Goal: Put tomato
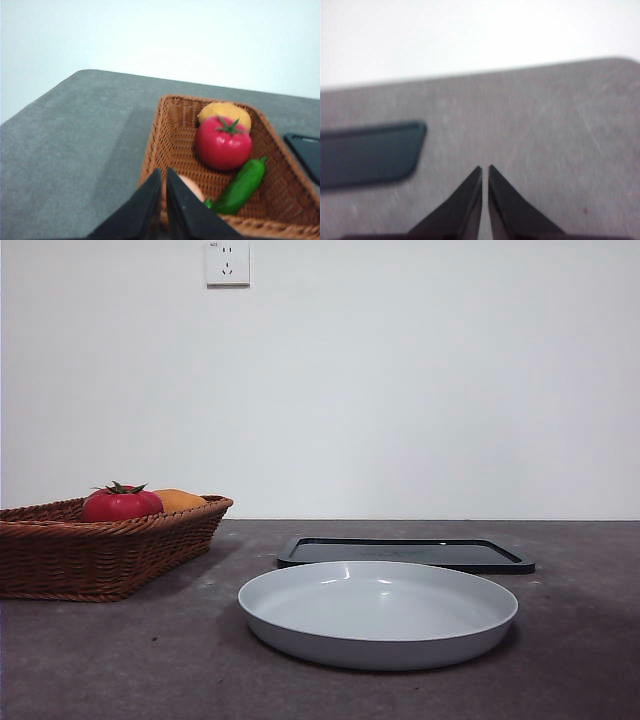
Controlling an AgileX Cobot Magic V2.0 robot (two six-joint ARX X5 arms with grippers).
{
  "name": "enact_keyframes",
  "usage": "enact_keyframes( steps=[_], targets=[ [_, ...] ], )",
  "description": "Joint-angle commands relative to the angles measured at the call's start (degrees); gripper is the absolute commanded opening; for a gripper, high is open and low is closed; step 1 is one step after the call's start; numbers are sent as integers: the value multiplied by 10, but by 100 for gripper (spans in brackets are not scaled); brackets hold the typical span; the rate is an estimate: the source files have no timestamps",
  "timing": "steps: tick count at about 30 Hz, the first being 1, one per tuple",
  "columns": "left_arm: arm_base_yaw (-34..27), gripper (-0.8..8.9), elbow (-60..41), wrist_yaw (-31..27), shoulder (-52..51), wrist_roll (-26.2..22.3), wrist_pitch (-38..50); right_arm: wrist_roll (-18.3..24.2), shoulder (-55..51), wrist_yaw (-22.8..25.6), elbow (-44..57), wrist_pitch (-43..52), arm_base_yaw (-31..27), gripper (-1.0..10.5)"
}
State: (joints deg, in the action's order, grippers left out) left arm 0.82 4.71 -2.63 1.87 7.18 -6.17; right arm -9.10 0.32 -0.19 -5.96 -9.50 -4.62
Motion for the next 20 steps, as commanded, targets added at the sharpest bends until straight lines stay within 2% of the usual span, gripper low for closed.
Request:
enact_keyframes(
  steps=[1,7,14,20],
  targets=[
    [0,15,40,0,23,27,3,-49,3,3,-29,4,-1,13],
    [0,15,127,5,118,44,-23,-98,52,-10,-106,-28,0,13],
    [0,15,248,79,265,45,-43,-101,162,-121,-193,-60,1,12],
    [3,15,349,148,386,41,-52,-94,273,-195,-262,-64,9,12]
  ],
)
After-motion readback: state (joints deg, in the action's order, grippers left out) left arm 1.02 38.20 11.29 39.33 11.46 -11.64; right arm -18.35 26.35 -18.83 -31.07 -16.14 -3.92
